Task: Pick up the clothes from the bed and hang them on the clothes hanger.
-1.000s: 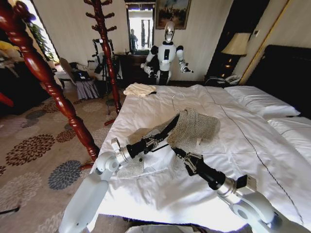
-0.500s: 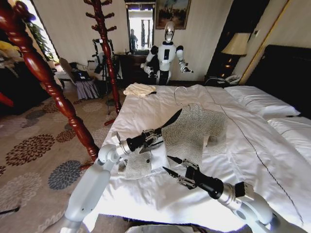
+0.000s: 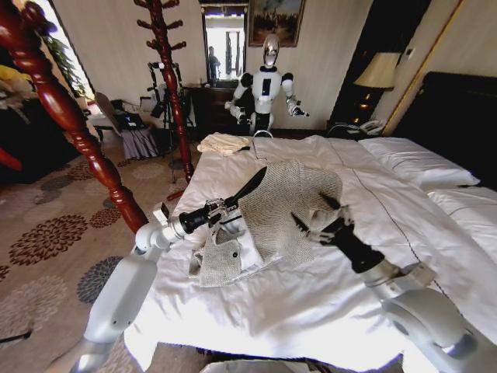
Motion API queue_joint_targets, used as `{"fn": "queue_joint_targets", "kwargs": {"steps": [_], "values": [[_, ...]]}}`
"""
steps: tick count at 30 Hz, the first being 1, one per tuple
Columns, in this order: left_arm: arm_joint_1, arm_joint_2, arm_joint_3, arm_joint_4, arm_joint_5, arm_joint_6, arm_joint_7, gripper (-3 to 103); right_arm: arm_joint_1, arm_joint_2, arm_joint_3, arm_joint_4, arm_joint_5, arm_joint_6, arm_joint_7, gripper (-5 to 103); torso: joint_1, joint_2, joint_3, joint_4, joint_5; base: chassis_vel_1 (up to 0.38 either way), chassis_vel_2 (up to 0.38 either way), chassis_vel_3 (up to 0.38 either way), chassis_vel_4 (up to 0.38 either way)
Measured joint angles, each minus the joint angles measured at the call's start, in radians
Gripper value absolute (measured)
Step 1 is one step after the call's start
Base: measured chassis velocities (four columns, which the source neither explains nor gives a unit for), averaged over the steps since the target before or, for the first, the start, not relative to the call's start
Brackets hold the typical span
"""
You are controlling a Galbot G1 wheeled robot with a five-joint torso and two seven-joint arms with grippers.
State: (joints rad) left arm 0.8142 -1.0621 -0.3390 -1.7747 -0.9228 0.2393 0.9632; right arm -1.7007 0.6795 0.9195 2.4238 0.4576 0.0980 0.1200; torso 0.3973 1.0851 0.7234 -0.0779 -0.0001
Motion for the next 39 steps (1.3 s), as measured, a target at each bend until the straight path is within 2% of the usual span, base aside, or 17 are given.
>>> {"fn": "queue_joint_targets", "kwargs": {"steps": [1,2,3,5,8,10,14,15,17,23,39], "values": [[0.003,0.002,-0.003,-0.003,-0.002,0.0,0.002,18,-0.001,-0.005,0.008,0.0,-0.03,-0.005,0.021,100,0.0,0.0,0.0,0.0,0.0,0.0,0.0,0.0,0.0],[0.006,0.002,-0.006,-0.008,-0.005,0.0,0.004,18,-0.003,-0.013,0.018,-0.003,-0.106,-0.015,0.054,100,0.0,0.0,0.0,0.0,0.0,0.0,0.0,0.0,0.0],[0.006,0.002,-0.006,-0.008,-0.005,0.0,0.004,18,-0.003,-0.013,0.018,-0.003,-0.106,-0.015,0.054,100,0.0,0.0,0.0,0.0,0.0,0.0,0.0,0.0,0.0],[0.014,0.001,-0.007,-0.02,-0.007,0.0,0.006,18,-0.003,-0.021,0.03,-0.024,-0.248,-0.015,0.078,100,0.0,0.0,0.0,0.0,0.0,0.0,0.0,0.0,0.0],[0.029,0.002,-0.003,-0.038,-0.006,0.003,0.009,18,-0.002,-0.031,0.035,-0.05,-0.349,0.007,0.073,100,0.0,0.0,0.0,-0.0002,0.0004,0.0,0.0,0.0,0.0],[0.032,0.003,-0.001,-0.041,-0.005,0.003,0.009,18,-0.002,-0.037,0.035,-0.051,-0.361,0.009,0.069,100,0.0,0.0,0.0,-0.0002,0.0004,0.0,0.0,0.0,0.0],[0.045,0.013,0.007,-0.056,-0.002,0.005,0.009,18,-0.014,-0.107,0.042,-0.049,-0.403,0.007,0.055,100,0.0,0.0,0.0,0.0,0.0003,0.0,0.0,0.0,0.0],[0.045,0.013,0.007,-0.056,-0.002,0.005,0.009,18,-0.014,-0.107,0.042,-0.049,-0.403,0.007,0.055,100,0.0,0.0,0.0,0.0,0.0003,0.0,0.0,0.0,0.0],[0.049,0.015,0.012,-0.066,0.0,0.006,0.009,18,-0.024,-0.162,0.062,-0.04,-0.419,-0.014,0.046,100,0.0,0.0,0.0,-0.0001,0.0001,0.0,0.0,0.0,0.0],[0.052,0.01,0.025,-0.076,0.01,0.009,0.004,18,-0.025,-0.241,0.067,-0.021,-0.419,-0.052,0.018,100,0.0,0.0,0.0,0.0,0.0,0.0,0.0,0.0,0.0],[0.045,0.002,0.064,-0.095,0.02,0.013,0.001,18,-0.014,-0.245,0.059,-0.086,-0.549,-0.051,-0.012,100,0.0,0.0,0.0,0.0,0.0001,0.0,0.0,0.0,0.0]]}}
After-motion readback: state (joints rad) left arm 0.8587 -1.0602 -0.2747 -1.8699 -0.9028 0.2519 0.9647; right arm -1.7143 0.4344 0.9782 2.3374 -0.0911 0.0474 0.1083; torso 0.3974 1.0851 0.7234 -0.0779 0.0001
